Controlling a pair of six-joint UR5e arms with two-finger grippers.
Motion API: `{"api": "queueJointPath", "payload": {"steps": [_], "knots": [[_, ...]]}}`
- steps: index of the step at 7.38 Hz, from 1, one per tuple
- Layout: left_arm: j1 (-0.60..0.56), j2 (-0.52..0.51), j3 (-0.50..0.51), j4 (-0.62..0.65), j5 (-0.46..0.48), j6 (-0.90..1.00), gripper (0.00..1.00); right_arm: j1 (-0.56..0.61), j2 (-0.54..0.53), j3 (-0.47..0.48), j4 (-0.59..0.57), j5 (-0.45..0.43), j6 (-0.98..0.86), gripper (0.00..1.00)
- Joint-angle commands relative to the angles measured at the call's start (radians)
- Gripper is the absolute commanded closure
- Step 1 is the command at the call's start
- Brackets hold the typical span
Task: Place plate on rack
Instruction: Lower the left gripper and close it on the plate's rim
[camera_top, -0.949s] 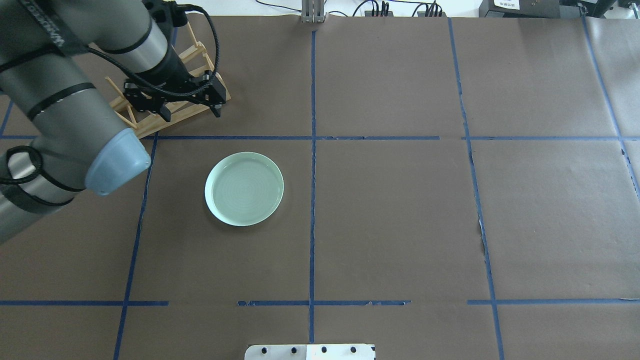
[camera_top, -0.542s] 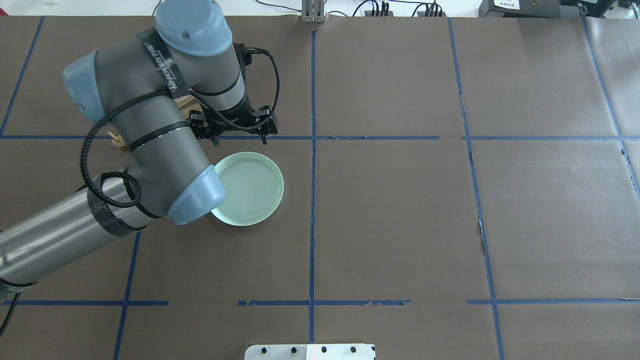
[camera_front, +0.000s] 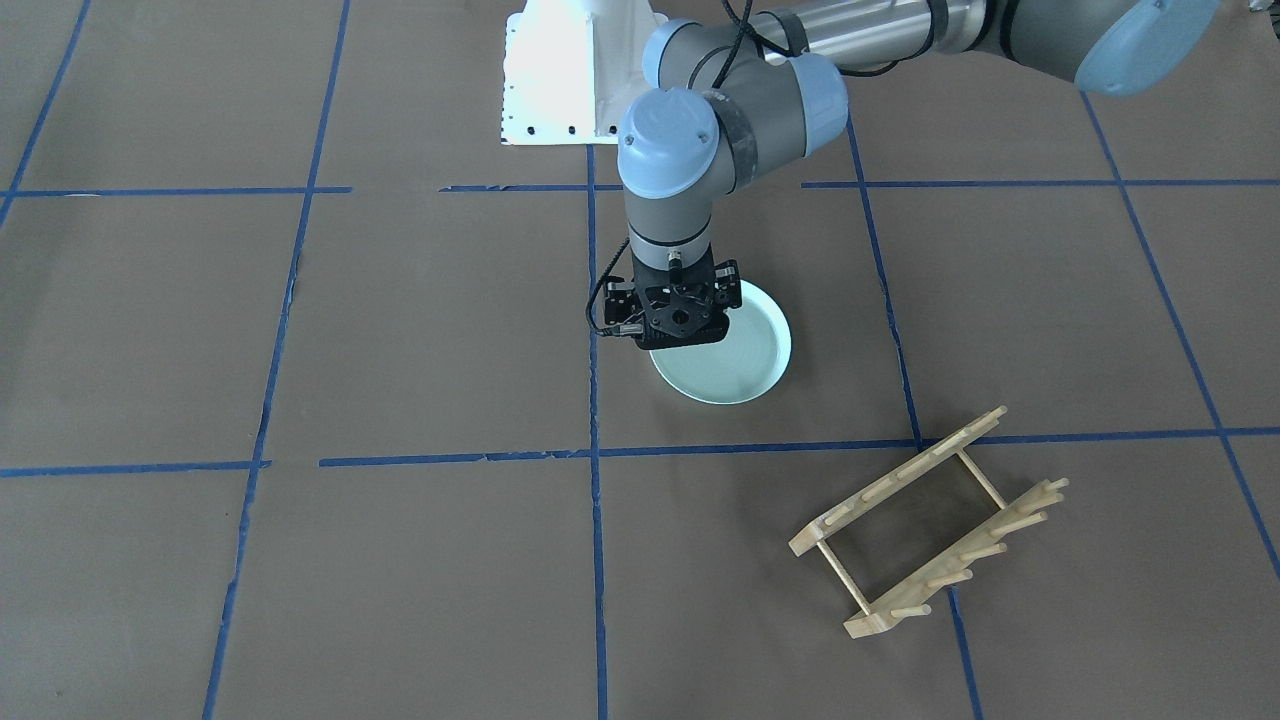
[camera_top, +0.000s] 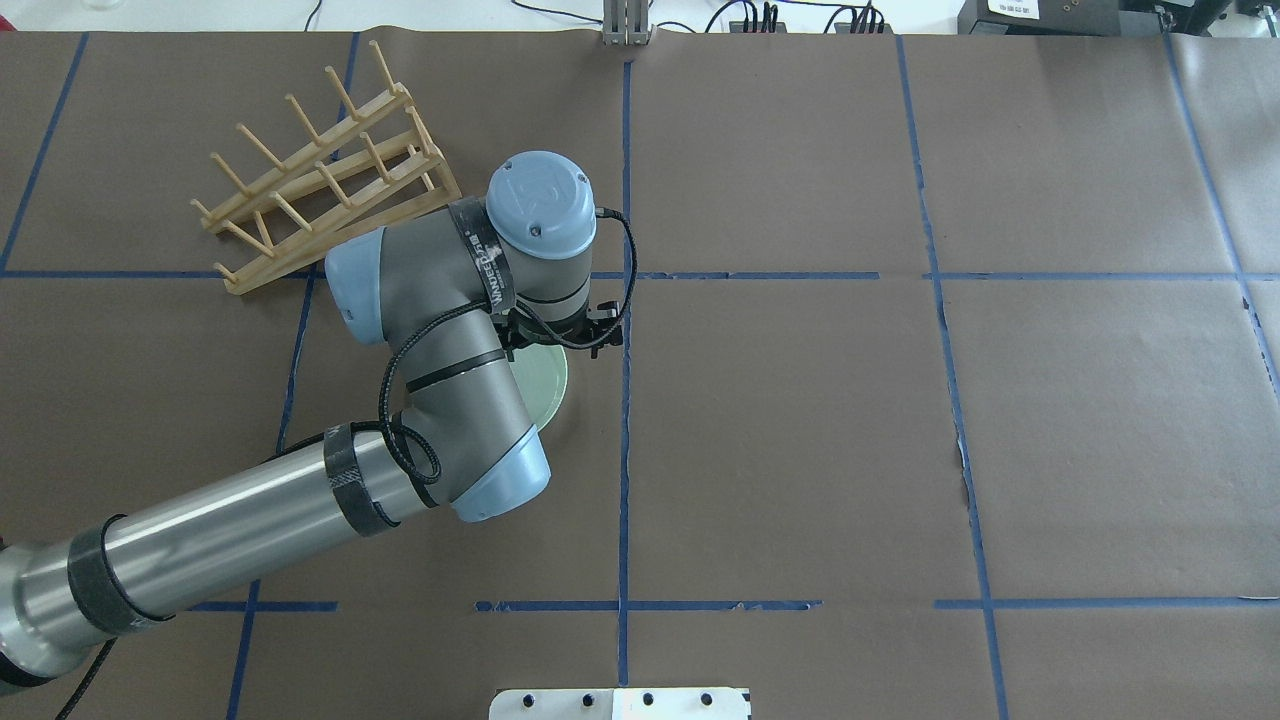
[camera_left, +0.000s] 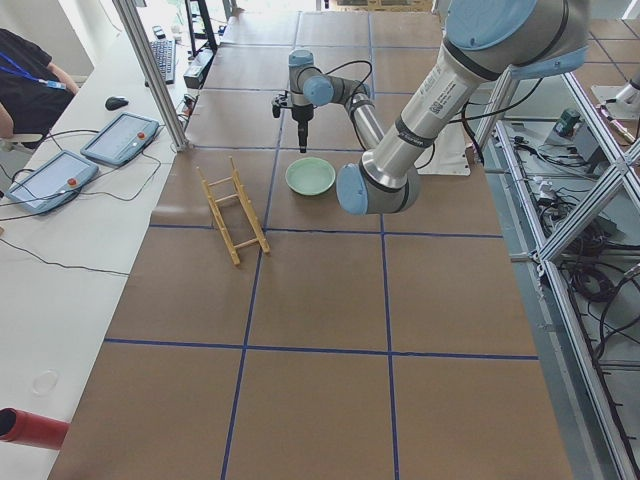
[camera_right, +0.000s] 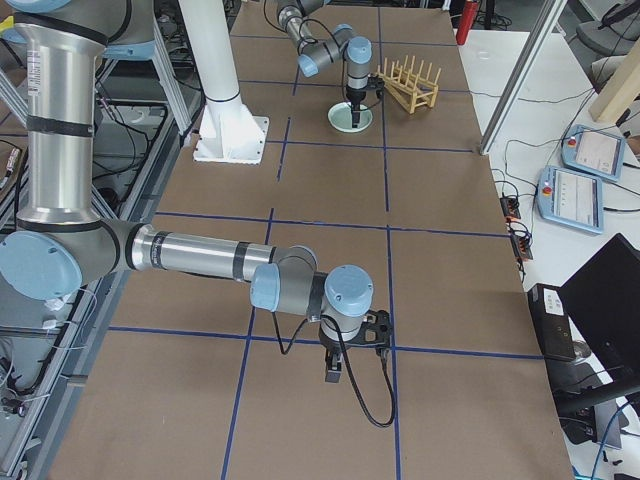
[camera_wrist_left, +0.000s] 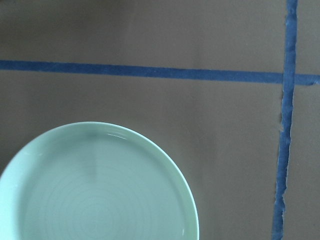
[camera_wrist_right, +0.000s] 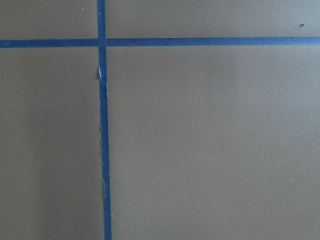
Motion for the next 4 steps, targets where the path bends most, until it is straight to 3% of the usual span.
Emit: {"api": "queueJointPath", "payload": {"steps": [1, 4], "knots": [[0.006, 0.003, 0.038, -0.055, 0.002, -0.008, 0.0, 0.0, 0.0, 0.0, 0.0, 0.0, -0.001, 0.0], [0.006, 0.005, 0.066, -0.096, 0.002, -0.008, 0.12, 0.0, 0.0, 0.0, 0.0, 0.0, -0.001, 0.0]]}}
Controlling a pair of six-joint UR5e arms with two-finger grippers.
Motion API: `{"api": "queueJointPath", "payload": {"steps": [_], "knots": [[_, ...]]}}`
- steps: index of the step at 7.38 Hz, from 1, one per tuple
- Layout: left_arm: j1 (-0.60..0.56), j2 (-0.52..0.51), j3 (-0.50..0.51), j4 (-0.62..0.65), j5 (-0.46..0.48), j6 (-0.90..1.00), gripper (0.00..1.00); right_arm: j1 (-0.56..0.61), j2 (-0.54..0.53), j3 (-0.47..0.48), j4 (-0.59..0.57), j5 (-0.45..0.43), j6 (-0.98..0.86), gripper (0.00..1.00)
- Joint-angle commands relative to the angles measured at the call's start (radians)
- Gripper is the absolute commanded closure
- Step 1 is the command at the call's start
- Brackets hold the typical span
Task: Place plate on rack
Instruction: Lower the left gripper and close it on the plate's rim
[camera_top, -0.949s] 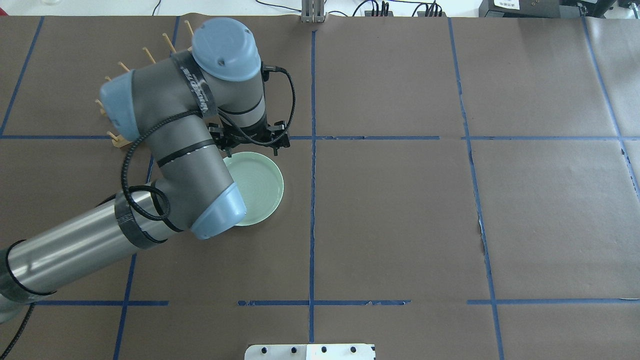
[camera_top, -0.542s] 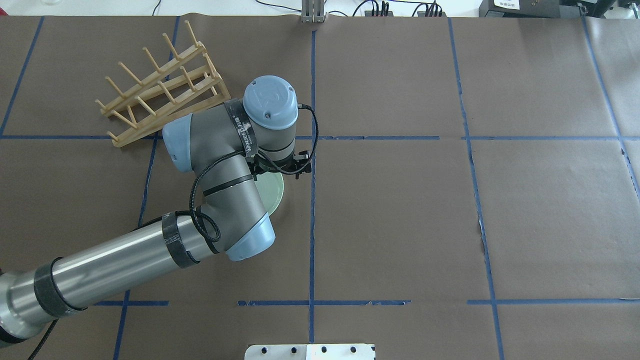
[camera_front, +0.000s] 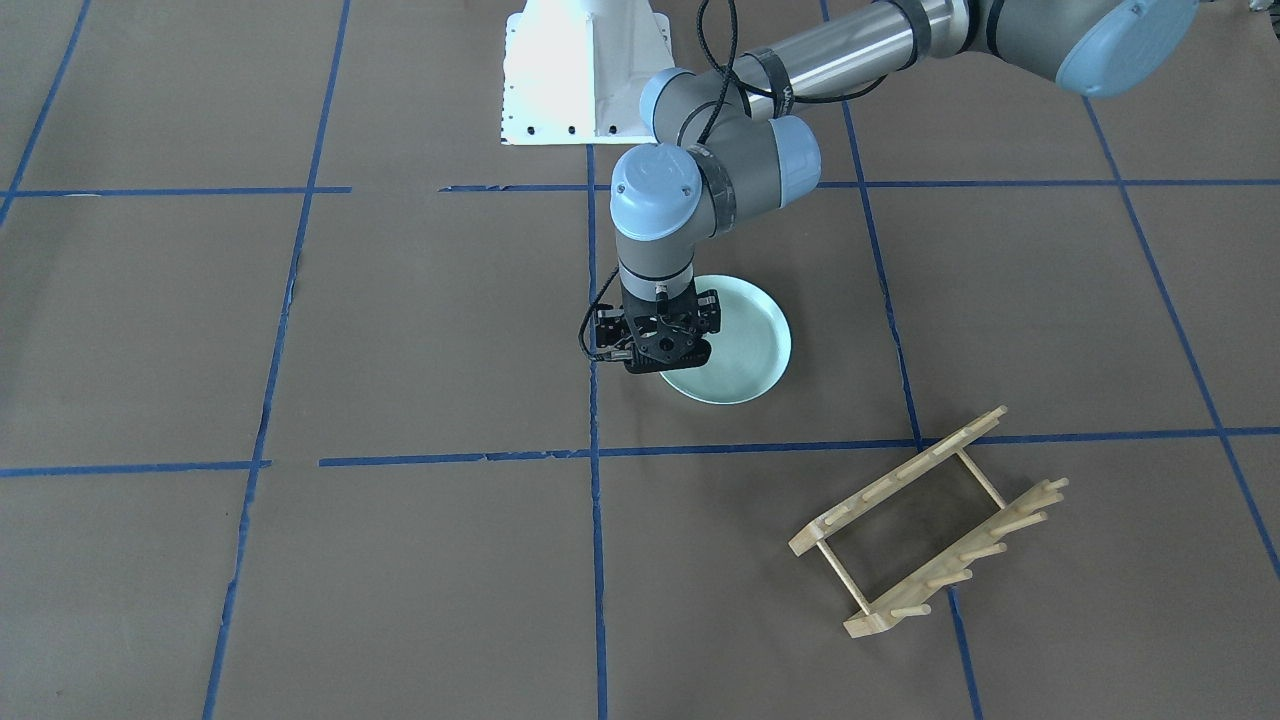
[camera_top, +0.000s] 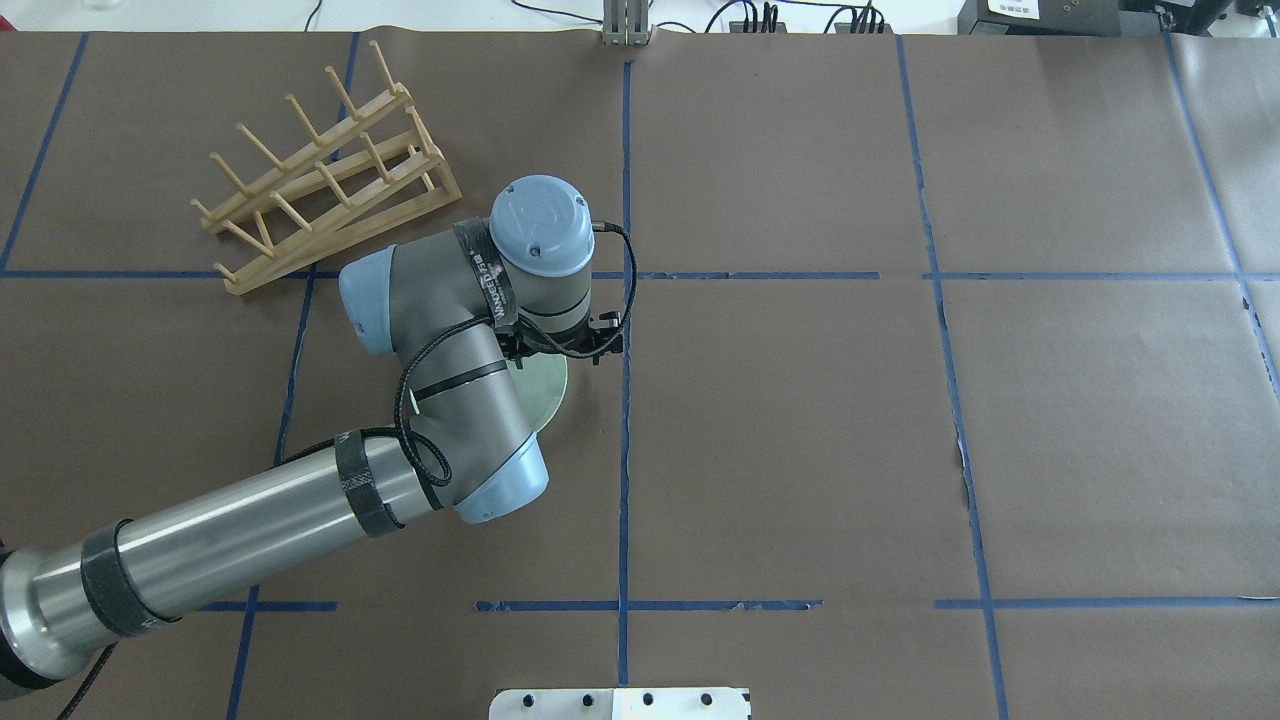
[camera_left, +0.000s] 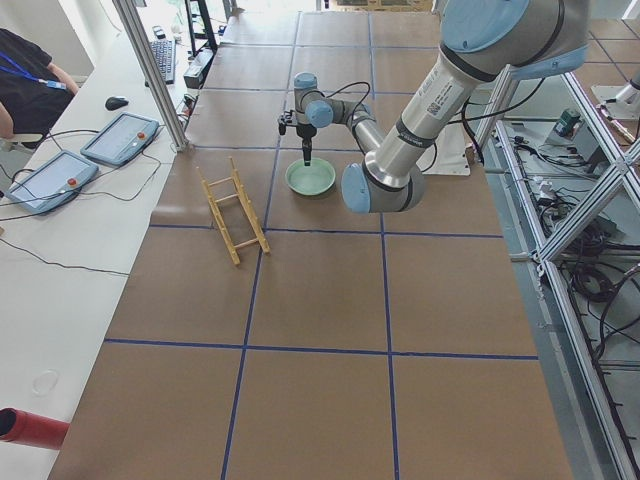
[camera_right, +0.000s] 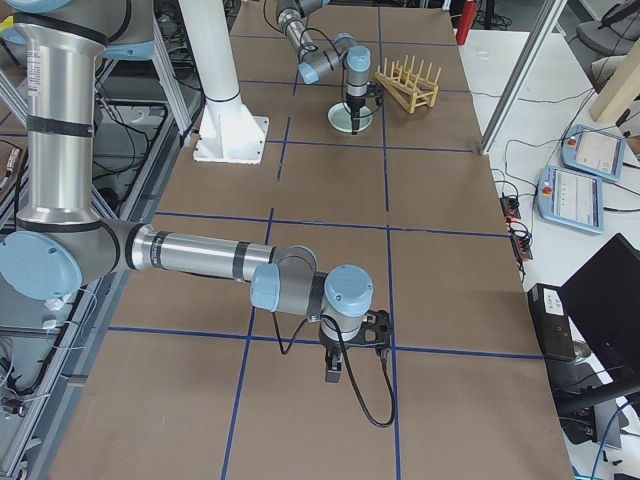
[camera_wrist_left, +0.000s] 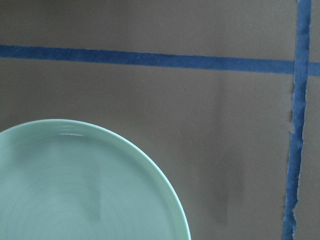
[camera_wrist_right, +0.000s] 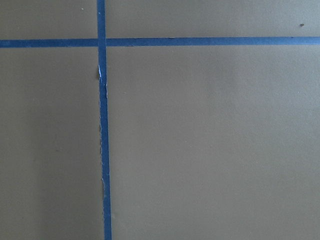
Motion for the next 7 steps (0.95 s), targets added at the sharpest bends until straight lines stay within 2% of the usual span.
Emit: {"api": "queueJointPath", "payload": {"steps": [1, 2, 4, 7], "knots": [[0.0, 0.002, 0.01, -0.014, 0.0, 0.0, 0.18, 0.002, 0.0, 0.0, 0.0, 0.0, -0.001, 0.0], [0.0, 0.007, 0.01, -0.016, 0.0, 0.0, 0.23, 0.0, 0.0, 0.0, 0.0, 0.0, 0.0, 0.0], [0.0, 0.008, 0.009, -0.014, -0.002, 0.001, 0.46, 0.0, 0.0, 0.0, 0.0, 0.0, 0.0, 0.0], [0.0, 0.007, 0.003, -0.014, -0.006, 0.0, 1.0, 0.0, 0.0, 0.0, 0.0, 0.0, 0.0, 0.0]]}}
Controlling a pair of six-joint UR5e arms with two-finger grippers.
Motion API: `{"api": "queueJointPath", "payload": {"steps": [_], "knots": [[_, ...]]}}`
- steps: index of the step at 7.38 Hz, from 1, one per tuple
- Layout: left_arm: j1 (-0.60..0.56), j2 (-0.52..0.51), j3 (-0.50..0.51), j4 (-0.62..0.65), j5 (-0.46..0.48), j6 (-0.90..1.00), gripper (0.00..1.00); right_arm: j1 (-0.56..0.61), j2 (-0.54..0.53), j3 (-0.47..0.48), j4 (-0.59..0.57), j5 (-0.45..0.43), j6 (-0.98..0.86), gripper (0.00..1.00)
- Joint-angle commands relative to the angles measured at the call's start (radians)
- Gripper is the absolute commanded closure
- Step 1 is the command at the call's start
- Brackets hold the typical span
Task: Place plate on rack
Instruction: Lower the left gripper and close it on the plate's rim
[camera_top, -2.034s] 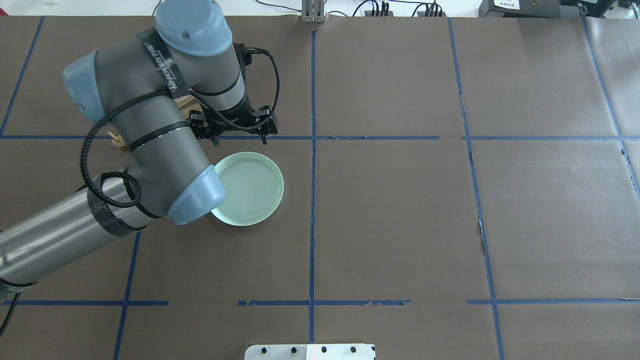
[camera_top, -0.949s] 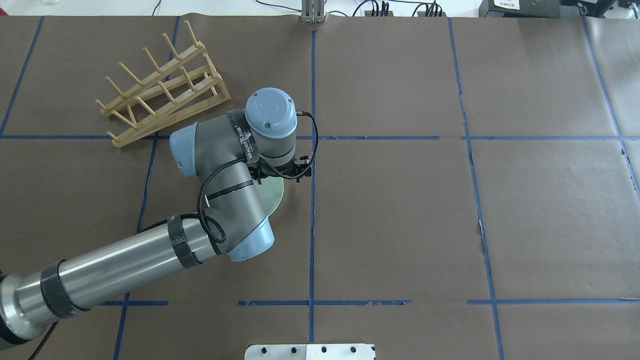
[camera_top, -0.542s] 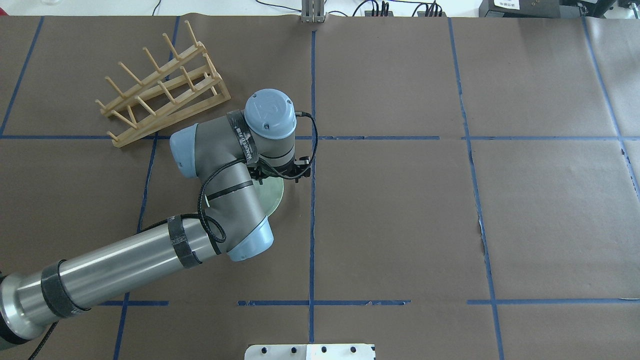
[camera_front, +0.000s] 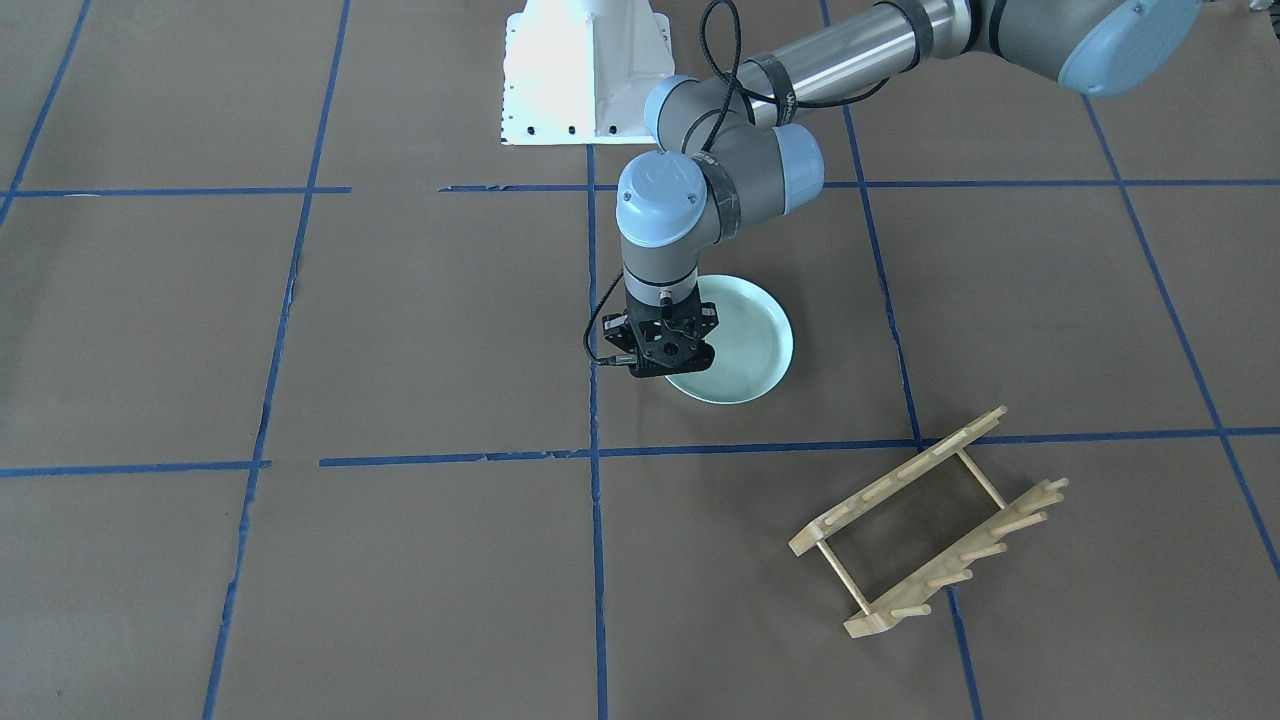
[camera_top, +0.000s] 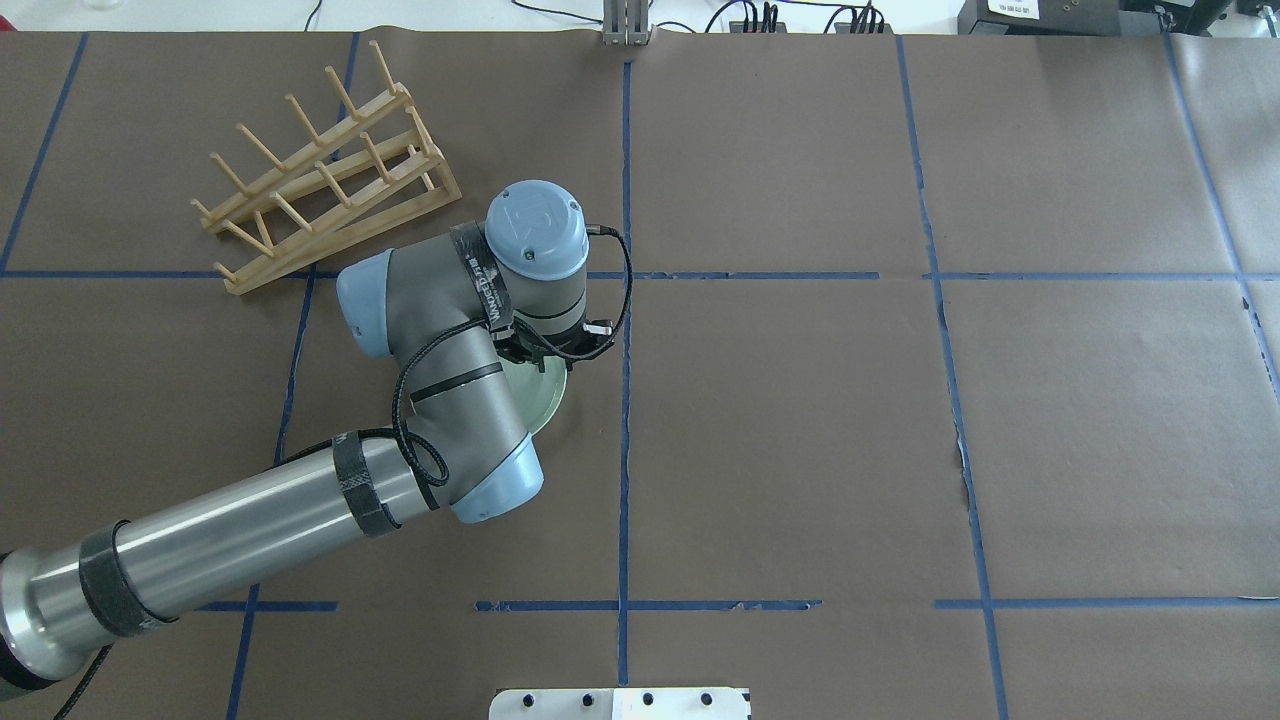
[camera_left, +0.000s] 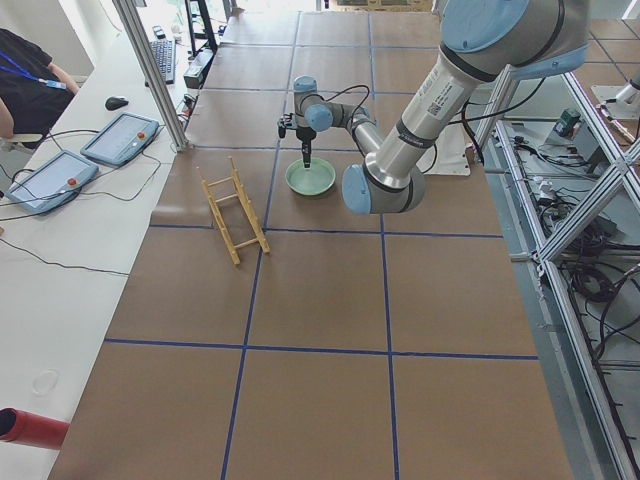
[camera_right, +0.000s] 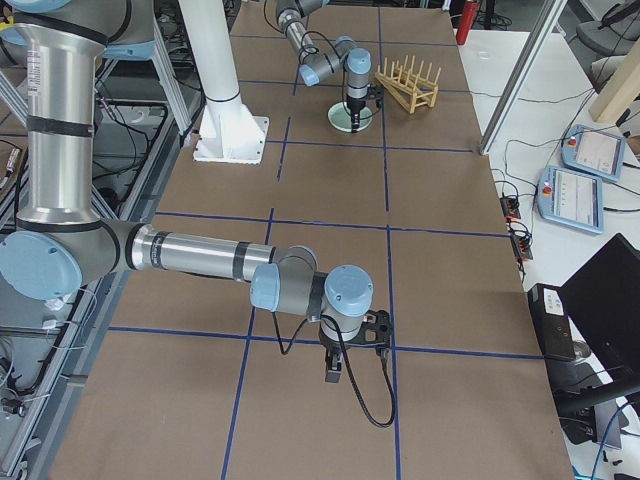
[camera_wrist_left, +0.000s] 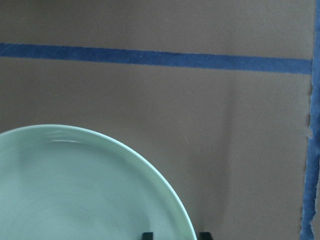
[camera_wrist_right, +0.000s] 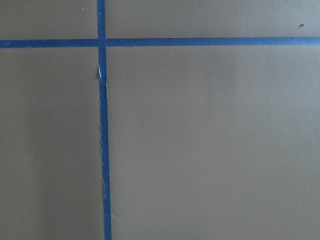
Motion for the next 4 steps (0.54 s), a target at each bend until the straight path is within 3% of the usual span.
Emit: {"api": "queueJointPath", "payload": {"steps": [1, 2, 4], "knots": [[0.0, 0.0, -0.003, 0.003, -0.005, 0.0, 1.0, 0.0, 0.0, -0.001, 0.0, 0.0, 0.001, 0.0], [-0.003, -0.001, -0.009, 0.009, -0.004, 0.0, 1.0, 0.0, 0.0, 0.0, 0.0, 0.0, -0.001, 0.0], [-0.04, 0.0, -0.166, 0.186, 0.001, 0.03, 1.0, 0.0, 0.0, 0.0, 0.0, 0.0, 0.001, 0.0]]}}
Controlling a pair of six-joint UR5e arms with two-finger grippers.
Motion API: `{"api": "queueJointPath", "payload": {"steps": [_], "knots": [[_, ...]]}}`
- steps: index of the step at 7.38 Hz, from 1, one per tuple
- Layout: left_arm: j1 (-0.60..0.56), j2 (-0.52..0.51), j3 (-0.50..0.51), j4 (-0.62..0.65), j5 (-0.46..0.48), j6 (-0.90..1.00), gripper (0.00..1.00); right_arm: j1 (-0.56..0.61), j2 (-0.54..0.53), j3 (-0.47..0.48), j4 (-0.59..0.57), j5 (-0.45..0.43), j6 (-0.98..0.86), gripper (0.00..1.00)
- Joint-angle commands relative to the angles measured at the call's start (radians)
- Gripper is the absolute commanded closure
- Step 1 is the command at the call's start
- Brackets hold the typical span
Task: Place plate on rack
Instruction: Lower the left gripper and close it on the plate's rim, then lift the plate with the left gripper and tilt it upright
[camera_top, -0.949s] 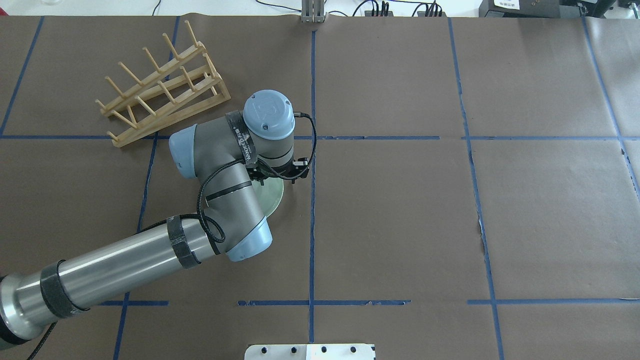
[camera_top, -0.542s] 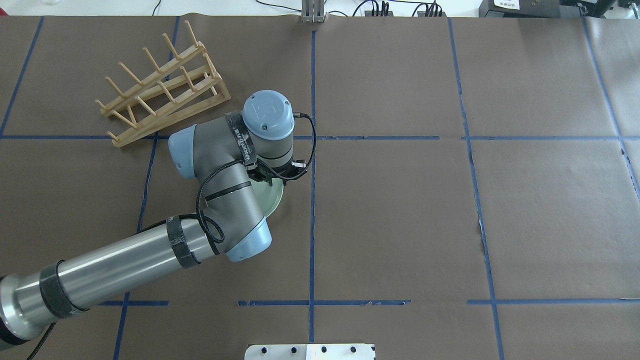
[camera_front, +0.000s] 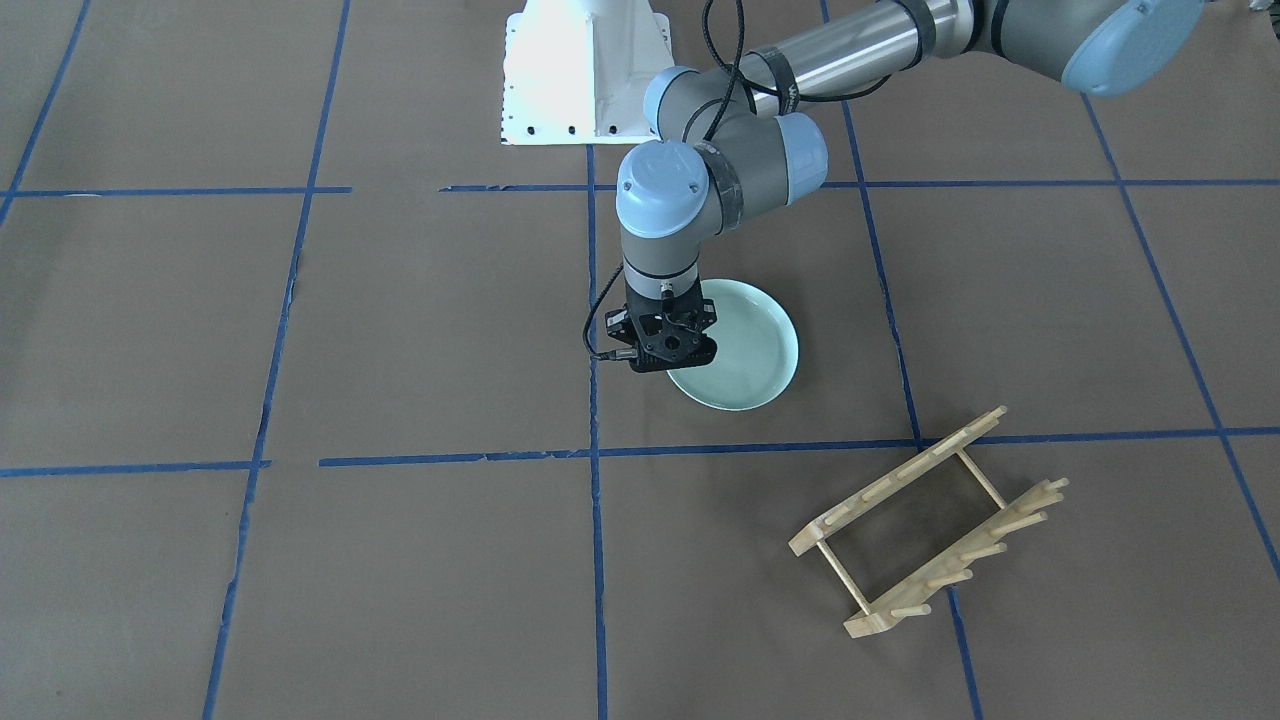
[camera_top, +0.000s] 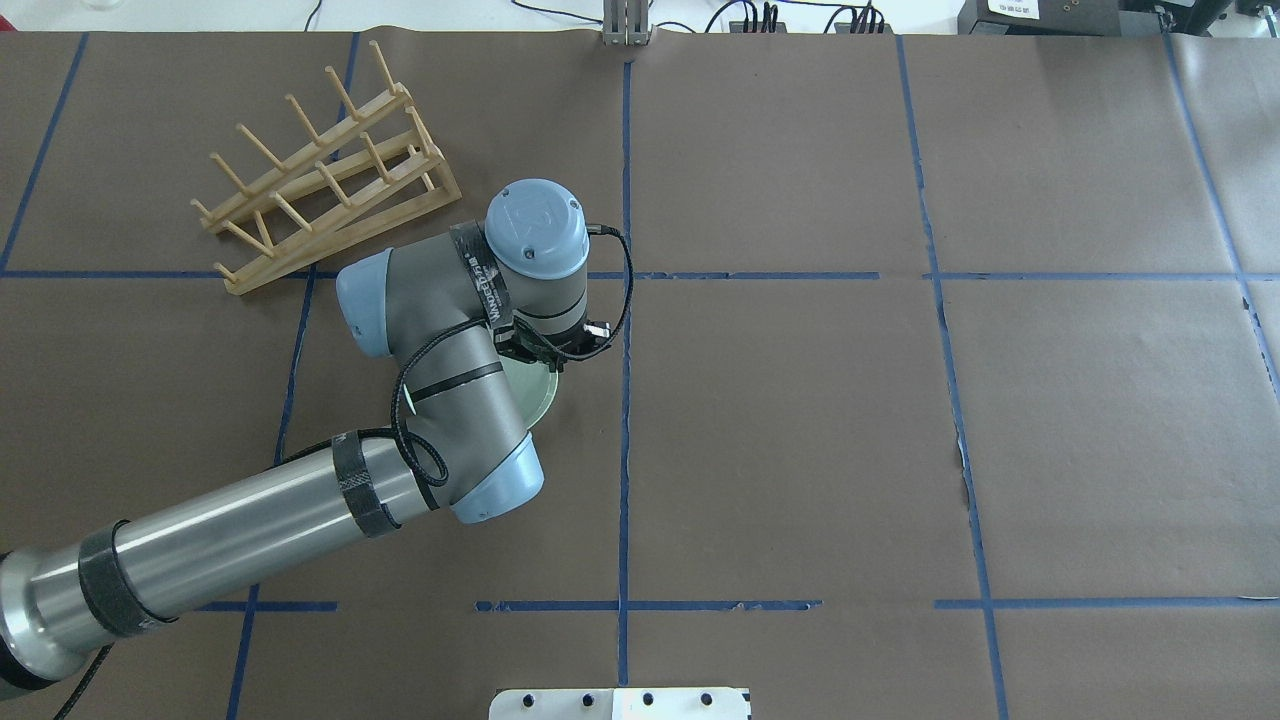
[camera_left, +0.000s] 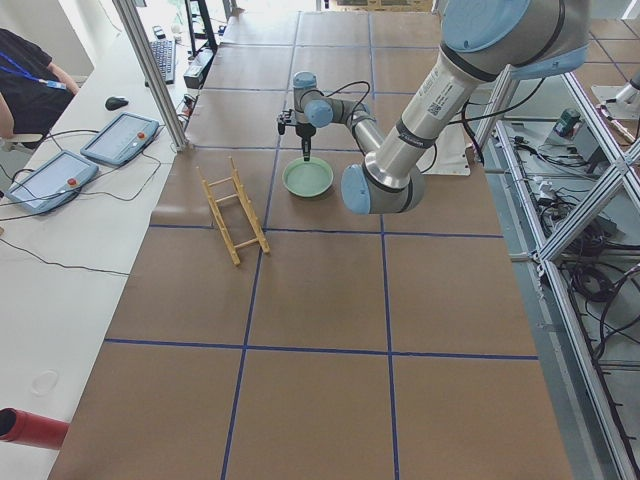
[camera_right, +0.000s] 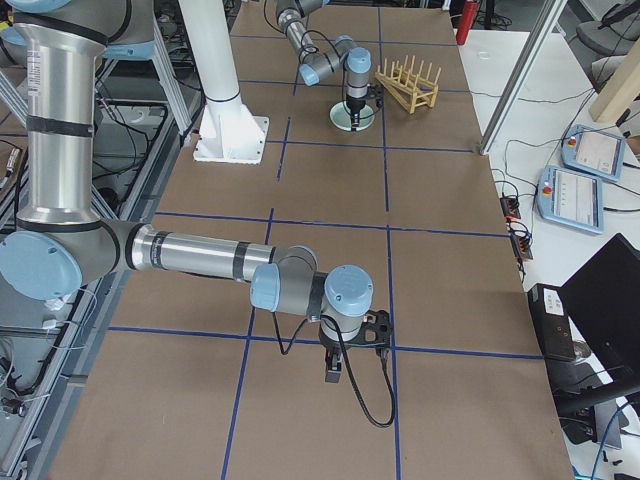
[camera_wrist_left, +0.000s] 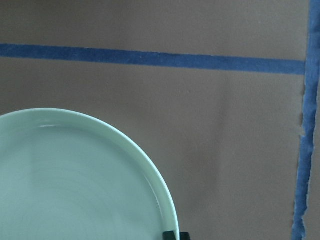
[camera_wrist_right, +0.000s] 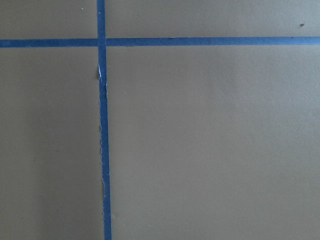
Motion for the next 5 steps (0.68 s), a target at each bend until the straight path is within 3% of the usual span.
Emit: {"api": "queueJointPath", "payload": {"steps": [1, 3, 5], "knots": [[-0.038, -0.001, -0.191, 0.227, 0.007, 0.045, 1.0, 0.0, 0.0, 0.0, 0.0, 0.0, 0.001, 0.0], [-0.12, -0.001, -0.339, 0.405, 0.01, 0.051, 1.0, 0.0, 0.0, 0.0, 0.0, 0.0, 0.001, 0.0], [-0.301, -0.026, -0.472, 0.552, -0.007, 0.161, 1.0, 0.0, 0.0, 0.0, 0.0, 0.0, 0.0, 0.0]]}}
